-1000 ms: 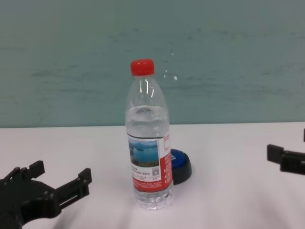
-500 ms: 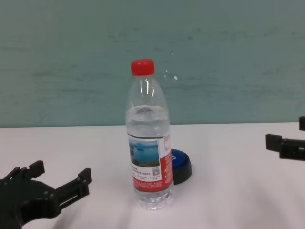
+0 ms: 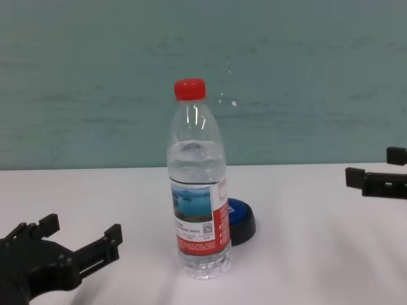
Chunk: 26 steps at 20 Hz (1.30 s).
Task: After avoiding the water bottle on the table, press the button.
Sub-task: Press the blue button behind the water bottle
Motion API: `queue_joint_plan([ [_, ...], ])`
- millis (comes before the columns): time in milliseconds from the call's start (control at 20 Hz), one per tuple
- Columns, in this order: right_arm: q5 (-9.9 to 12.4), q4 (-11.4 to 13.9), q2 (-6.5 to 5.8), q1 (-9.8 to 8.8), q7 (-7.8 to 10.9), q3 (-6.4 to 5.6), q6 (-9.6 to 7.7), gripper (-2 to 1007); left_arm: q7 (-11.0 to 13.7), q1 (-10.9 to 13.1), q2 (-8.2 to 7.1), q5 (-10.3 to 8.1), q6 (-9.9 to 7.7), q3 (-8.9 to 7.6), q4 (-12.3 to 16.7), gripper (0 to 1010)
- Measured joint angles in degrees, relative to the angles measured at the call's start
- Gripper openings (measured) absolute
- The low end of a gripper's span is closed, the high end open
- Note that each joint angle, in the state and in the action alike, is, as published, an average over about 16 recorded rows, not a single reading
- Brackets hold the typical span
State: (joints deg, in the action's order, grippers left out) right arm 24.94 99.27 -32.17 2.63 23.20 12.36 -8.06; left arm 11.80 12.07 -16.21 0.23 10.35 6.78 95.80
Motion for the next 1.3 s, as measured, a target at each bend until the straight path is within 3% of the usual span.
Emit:
queue_joint_plan([
  [350, 1.01, -6.83, 0.9, 6.16, 1.71, 2.0, 0.7, 1004, 0.0, 0.0, 0.0, 0.0, 0.0, 0.0, 0.0, 1000],
  [800, 1.57, -14.72, 3.11, 13.71, 3.95, 5.45, 2.14, 1004, 0.0, 0.0, 0.0, 0.0, 0.0, 0.0, 0.0, 1000],
  [1300, 0.9, -20.45, 5.47, 19.11, 5.9, 9.12, 3.56, 1004, 0.0, 0.0, 0.0, 0.0, 0.0, 0.0, 0.0, 1000],
])
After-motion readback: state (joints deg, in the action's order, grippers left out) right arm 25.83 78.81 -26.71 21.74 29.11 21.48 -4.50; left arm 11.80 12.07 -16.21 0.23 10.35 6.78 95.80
